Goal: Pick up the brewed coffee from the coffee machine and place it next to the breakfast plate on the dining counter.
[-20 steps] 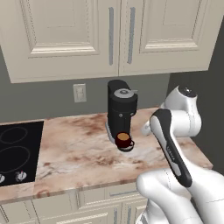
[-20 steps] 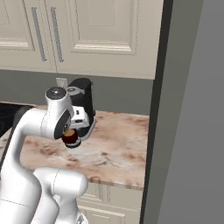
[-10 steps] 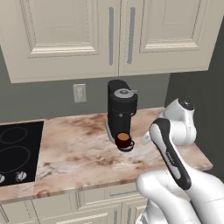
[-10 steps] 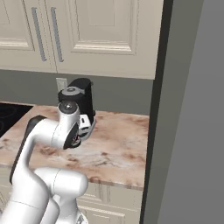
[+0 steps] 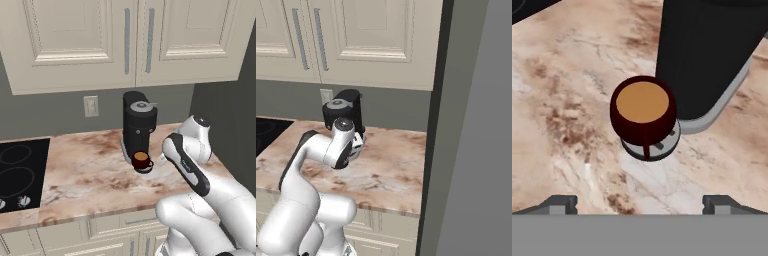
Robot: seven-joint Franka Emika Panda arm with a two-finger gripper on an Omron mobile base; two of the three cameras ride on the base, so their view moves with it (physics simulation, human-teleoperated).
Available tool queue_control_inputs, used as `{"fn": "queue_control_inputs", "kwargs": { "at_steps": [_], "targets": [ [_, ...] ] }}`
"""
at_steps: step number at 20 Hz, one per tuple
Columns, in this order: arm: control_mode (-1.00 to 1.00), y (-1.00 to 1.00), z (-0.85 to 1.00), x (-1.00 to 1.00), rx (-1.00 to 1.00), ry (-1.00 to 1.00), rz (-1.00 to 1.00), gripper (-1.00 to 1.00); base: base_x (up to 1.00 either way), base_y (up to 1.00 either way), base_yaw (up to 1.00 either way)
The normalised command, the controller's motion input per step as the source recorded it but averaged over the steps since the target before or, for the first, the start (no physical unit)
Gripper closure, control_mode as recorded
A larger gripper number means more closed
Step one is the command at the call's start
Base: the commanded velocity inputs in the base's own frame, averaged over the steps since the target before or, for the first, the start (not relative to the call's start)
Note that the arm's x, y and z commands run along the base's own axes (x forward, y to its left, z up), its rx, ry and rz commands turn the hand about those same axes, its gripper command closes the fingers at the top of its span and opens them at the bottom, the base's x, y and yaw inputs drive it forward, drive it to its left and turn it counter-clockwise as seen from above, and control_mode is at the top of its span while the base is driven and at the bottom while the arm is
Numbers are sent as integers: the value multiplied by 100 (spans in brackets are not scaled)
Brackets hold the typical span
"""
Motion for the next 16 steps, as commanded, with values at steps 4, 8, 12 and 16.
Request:
{"fn": "queue_control_inputs", "kwargs": {
  "at_steps": [4,8,12,16],
  "targets": [
    [-100,14,-40,29,0,0,6,-100,0,0,0],
    [-100,18,-33,22,0,0,4,-100,0,0,0],
    [-100,13,-29,18,0,0,3,-100,0,0,0],
    [-100,3,-24,20,0,0,2,-100,0,0,0]
  ]
}}
